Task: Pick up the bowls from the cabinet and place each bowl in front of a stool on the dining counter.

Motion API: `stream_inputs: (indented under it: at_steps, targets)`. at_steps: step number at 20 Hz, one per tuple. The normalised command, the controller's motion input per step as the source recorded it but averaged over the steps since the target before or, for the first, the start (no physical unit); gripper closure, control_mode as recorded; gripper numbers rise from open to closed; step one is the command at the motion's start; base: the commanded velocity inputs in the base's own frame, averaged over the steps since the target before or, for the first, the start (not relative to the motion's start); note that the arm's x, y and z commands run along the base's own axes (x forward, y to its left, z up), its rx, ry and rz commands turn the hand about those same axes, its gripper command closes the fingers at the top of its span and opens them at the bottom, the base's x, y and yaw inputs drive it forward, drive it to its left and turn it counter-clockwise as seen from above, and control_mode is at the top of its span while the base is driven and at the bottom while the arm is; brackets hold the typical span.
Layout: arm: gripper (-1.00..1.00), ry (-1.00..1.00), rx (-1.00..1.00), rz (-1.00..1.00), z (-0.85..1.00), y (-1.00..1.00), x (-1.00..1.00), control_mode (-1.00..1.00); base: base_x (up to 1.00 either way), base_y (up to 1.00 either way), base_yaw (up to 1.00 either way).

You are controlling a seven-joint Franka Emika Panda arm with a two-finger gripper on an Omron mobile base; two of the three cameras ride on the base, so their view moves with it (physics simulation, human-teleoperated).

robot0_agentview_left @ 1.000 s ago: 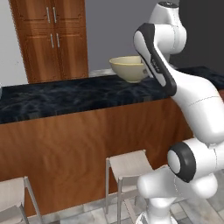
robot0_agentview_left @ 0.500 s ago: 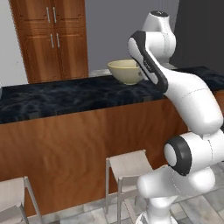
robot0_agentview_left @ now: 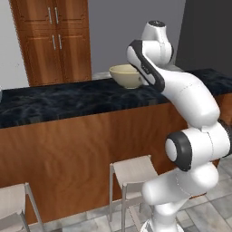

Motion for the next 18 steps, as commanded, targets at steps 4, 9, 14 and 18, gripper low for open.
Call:
stream_inputs:
  at_steps: [4, 9, 14, 18]
  targets:
    - [1.0, 0.0, 0.0, -0.01, -0.28, 0.0, 0.45, -1.0, 0.0, 0.0, 0.0]
    - [1.0, 0.0, 0.0, -0.02, -0.31, 0.0, 0.37, -1.0, 0.0, 0.0, 0.0]
    - [1.0, -0.01, 0.0, -0.03, -0.3, 0.0, 0.26, -1.0, 0.0, 0.0, 0.0]
    - [1.0, -0.01, 0.0, -0.02, -0.25, 0.0, 0.23, -1.0, 0.0, 0.0, 0.0]
